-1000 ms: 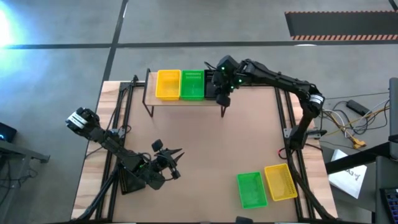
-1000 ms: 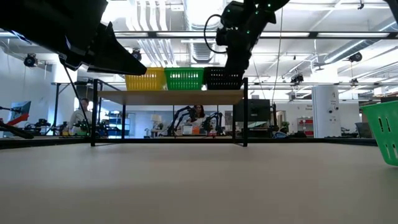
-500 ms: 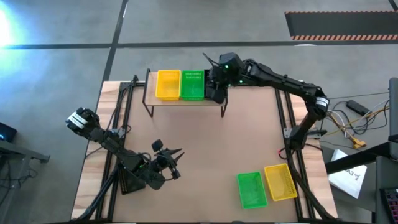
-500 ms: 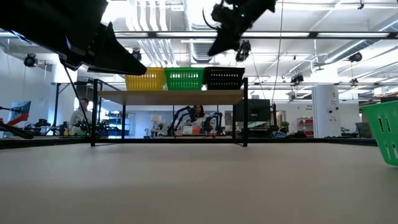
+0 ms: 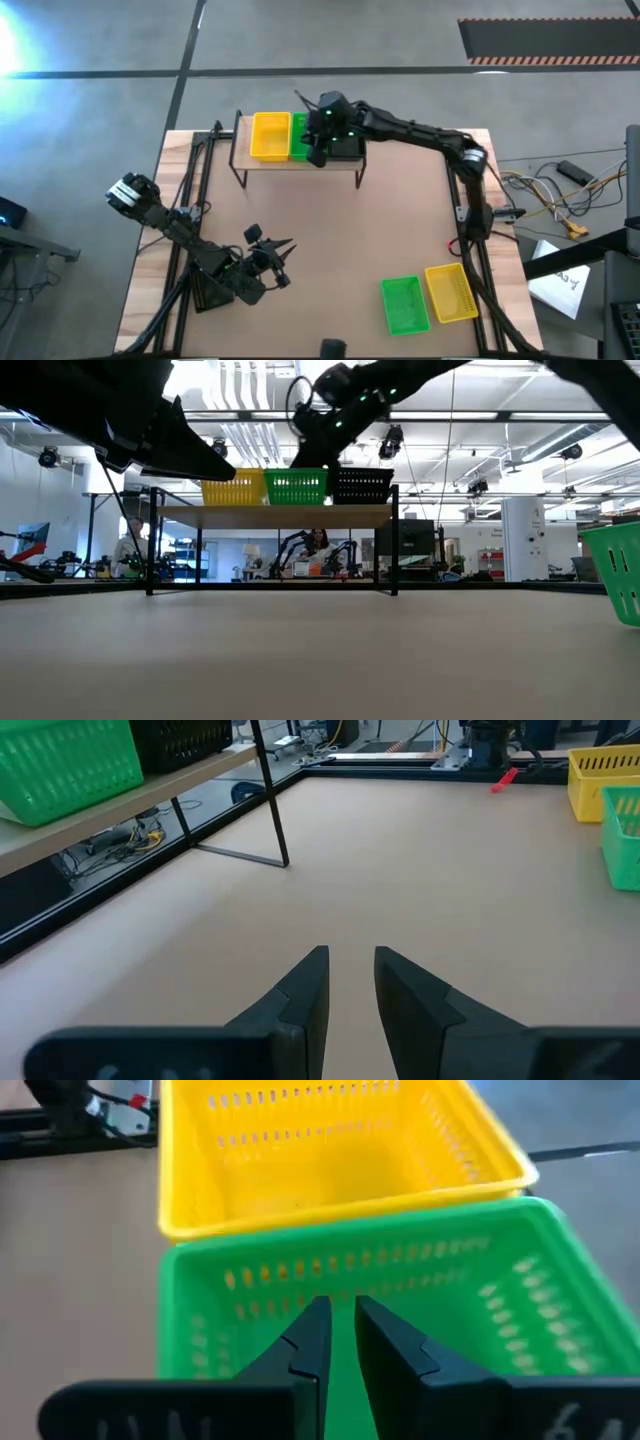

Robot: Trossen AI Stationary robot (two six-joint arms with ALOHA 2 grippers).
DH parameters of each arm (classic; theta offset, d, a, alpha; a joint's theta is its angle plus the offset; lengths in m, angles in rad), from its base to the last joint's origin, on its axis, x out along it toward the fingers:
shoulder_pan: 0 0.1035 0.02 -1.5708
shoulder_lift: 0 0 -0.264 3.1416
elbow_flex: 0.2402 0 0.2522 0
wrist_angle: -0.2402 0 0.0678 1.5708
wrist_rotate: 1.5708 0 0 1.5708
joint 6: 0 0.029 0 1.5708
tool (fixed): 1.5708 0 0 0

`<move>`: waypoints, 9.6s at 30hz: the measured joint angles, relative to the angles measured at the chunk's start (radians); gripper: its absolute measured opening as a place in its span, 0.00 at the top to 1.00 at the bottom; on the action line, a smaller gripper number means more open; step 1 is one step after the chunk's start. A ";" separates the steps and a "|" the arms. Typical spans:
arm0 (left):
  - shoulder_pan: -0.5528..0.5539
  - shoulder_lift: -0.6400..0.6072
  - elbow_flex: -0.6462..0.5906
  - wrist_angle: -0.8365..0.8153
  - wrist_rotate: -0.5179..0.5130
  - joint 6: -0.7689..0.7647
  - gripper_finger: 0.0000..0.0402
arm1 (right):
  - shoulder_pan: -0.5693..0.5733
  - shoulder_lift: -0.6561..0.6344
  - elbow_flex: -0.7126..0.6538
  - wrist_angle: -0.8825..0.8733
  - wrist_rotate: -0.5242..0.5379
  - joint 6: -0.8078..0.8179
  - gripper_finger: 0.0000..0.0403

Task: Stack baskets on shelf by color
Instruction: Adjust the green baskets on the shelf, then adjust the yellow baskets on the shelf, then stack the green basket on the other green basket on the shelf

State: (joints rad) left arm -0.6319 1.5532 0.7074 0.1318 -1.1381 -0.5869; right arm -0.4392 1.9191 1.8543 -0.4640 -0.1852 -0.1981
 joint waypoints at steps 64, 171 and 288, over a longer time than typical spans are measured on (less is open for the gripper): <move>1.202 -0.460 0.394 -1.034 0.629 0.340 1.00 | 0.490 -1.149 -1.435 0.403 0.425 0.383 0.89; 0.082 -0.009 0.299 -0.064 0.081 0.492 1.00 | 0.861 -0.314 -0.854 0.221 0.475 0.155 0.97; 0.908 -0.237 0.461 -0.392 0.920 1.283 1.00 | 1.093 -0.725 -1.443 0.492 0.973 0.583 0.86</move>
State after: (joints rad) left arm 0.2757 1.3159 1.1684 -0.2604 -0.2178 0.6956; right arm 0.6540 1.1938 0.4114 0.0284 0.7879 0.3851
